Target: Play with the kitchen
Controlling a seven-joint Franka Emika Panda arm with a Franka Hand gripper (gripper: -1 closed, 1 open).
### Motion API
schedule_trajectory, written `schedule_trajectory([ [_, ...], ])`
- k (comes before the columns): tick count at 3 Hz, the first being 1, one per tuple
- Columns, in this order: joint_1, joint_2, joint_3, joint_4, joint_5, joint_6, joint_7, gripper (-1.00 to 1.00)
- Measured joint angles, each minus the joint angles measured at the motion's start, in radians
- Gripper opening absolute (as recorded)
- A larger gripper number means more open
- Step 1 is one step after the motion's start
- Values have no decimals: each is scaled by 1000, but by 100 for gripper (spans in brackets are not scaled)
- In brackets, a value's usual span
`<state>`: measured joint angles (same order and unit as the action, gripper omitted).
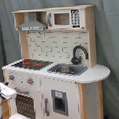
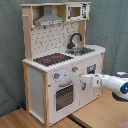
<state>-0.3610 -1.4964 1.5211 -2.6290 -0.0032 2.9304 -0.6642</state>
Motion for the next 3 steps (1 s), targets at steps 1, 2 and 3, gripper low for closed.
schedule_trajectory([
  [1,-57,1,-7,59,1,21,58,100],
  [2,-107,1,-5,126,1,22,126,100],
  [3,-137,-1,-9,176,1,26,215,100],
])
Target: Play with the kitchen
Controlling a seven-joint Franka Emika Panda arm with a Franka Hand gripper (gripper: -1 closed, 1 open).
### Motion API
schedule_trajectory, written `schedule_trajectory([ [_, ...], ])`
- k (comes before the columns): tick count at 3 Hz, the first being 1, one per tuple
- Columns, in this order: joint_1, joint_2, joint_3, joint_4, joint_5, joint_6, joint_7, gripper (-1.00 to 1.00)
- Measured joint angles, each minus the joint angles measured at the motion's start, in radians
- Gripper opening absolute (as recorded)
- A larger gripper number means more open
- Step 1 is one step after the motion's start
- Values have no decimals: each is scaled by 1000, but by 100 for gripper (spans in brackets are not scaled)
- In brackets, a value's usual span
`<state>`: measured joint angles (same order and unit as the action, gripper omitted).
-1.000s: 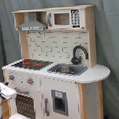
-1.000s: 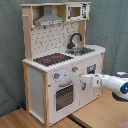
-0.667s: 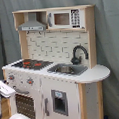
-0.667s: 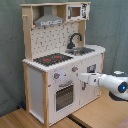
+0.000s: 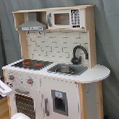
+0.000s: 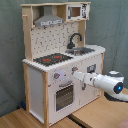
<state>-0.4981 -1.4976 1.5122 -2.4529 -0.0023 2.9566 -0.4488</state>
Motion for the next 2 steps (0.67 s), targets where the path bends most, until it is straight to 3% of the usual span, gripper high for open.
schedule_trajectory([
  [2,-42,0,12,69,0,0,193,100],
])
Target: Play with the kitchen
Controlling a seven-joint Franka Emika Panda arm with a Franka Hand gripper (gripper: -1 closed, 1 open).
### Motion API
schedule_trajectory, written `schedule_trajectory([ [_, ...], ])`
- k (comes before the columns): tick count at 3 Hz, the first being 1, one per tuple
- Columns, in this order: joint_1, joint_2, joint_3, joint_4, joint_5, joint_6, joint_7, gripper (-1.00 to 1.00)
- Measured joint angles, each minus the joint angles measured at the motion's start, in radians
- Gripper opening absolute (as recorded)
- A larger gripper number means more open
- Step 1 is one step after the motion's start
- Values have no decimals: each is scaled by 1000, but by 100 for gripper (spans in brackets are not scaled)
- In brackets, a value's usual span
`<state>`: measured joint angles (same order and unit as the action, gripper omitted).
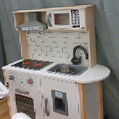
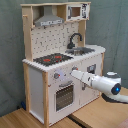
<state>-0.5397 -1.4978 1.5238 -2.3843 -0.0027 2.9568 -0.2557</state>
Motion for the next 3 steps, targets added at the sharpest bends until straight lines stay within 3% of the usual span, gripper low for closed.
schedule_trajectory([
  [3,-92,-12,36,115,-1,0,288,100],
])
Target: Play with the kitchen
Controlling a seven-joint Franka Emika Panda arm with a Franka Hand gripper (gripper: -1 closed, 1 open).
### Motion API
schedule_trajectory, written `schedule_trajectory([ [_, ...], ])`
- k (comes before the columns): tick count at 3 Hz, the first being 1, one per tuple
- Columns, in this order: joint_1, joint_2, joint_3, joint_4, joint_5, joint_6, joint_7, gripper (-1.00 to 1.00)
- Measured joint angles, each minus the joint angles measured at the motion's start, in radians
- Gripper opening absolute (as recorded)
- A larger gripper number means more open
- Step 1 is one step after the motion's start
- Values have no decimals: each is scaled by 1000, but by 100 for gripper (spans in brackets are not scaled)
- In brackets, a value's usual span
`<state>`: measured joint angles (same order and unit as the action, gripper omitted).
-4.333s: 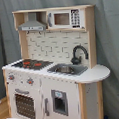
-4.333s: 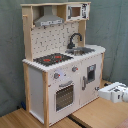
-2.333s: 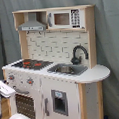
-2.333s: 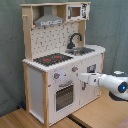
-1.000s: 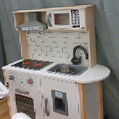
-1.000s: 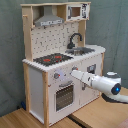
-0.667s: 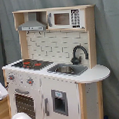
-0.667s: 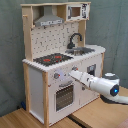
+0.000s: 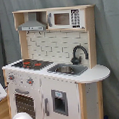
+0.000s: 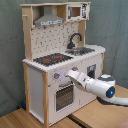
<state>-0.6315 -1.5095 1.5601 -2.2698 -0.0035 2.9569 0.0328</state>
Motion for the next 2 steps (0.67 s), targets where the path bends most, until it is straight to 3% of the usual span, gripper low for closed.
schedule_trajectory([
  [2,-107,-9,16,64,-1,0,174,100],
])
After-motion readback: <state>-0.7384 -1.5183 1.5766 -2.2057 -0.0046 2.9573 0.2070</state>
